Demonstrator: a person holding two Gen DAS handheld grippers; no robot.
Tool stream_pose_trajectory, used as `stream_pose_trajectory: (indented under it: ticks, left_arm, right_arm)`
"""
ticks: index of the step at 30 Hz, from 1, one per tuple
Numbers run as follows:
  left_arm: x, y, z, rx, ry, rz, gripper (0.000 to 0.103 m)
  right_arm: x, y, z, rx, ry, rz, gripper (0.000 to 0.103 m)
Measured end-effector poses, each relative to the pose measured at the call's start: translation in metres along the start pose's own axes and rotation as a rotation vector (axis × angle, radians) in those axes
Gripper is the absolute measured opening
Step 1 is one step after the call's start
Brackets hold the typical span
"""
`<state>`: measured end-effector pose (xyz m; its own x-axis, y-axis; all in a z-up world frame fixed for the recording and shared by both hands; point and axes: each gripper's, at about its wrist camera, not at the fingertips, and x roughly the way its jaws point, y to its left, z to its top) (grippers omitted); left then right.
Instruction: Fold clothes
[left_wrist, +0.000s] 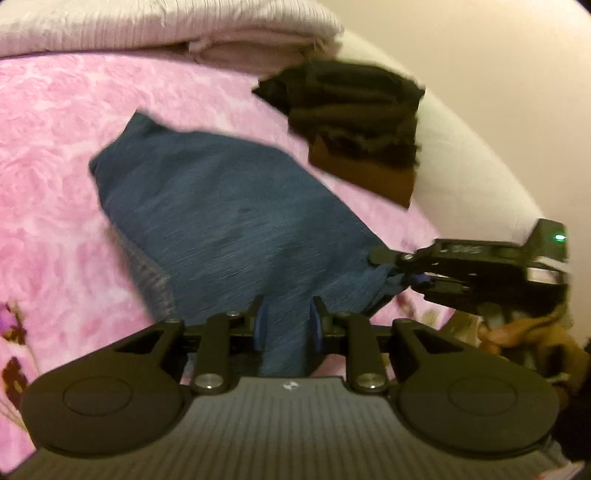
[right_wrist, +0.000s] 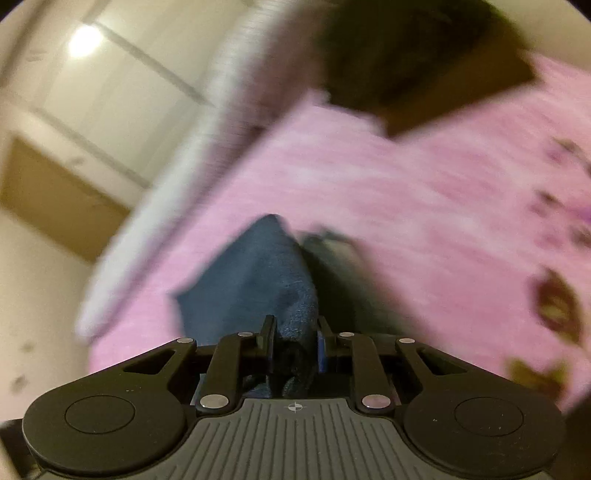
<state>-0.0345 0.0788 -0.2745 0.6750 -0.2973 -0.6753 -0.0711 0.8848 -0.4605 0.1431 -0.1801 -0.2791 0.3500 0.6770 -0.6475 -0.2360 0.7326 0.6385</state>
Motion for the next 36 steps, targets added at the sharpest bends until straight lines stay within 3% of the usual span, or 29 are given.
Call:
stream_pose_trajectory:
  ticks: [4, 7, 9, 11, 13, 16, 17, 18, 19, 23, 25, 28, 30, 33, 36]
  left_arm:
    - [0.004, 0.008, -0.006, 0.01, 0.028, 0.043, 0.016]
    - [0.008, 0.019, -0.004, -0.012, 0.039, 0.08, 0.016]
    - [0.015, 0.024, -0.002, -0.022, 0.055, 0.087, 0.016]
    - [0.021, 0.021, -0.001, 0.004, 0.063, 0.083, 0.016]
    - [0.024, 0.018, -0.001, 0.017, 0.063, 0.076, 0.016]
    - [0.028, 0.017, -0.001, 0.014, 0.063, 0.072, 0.016]
    - [0.028, 0.017, -0.001, 0.013, 0.063, 0.072, 0.016]
    - [0.028, 0.017, 0.0, 0.011, 0.063, 0.072, 0.016]
    - [0.027, 0.017, 0.001, 0.01, 0.062, 0.07, 0.016]
    - [0.014, 0.009, 0.017, 0.012, 0.011, 0.019, 0.016]
    - [0.018, 0.007, 0.018, 0.025, 0.016, 0.017, 0.016]
    - [0.03, 0.007, 0.014, 0.044, 0.048, 0.032, 0.016]
    - [0.038, 0.007, 0.011, 0.057, 0.069, 0.043, 0.016]
    - [0.048, 0.008, 0.007, 0.075, 0.098, 0.056, 0.006]
    - [0.037, 0.007, 0.013, 0.096, 0.082, 0.057, 0.006]
  right_arm:
    - [0.01, -0.018, -0.005, 0.059, -0.003, 0.016, 0.02]
    - [0.003, -0.019, -0.001, 0.132, -0.007, 0.174, 0.021]
    - [0.001, -0.023, -0.005, 0.203, 0.027, 0.237, 0.029]
    - [0.001, -0.029, -0.008, 0.265, 0.03, 0.269, 0.057]
    - [-0.002, -0.034, -0.011, 0.31, 0.012, 0.295, 0.067]
    - [0.006, -0.03, -0.012, 0.272, 0.008, 0.254, 0.065]
    - [0.012, -0.027, -0.011, 0.247, 0.014, 0.23, 0.04]
    - [0.018, -0.025, -0.009, 0.231, 0.025, 0.209, 0.024]
    - [0.024, -0.023, -0.008, 0.215, 0.036, 0.188, 0.022]
    - [0.004, 0.016, 0.009, -0.05, -0.038, 0.154, 0.02]
    - [-0.012, 0.025, 0.018, -0.118, -0.091, 0.134, 0.02]
    - [-0.014, -0.003, 0.024, -0.045, -0.084, 0.064, 0.02]
    - [0.01, -0.031, 0.016, 0.027, 0.02, 0.043, 0.02]
    - [0.033, -0.042, 0.0, 0.016, 0.004, -0.003, 0.02]
    - [0.026, -0.035, 0.004, 0.057, -0.087, -0.048, 0.02]
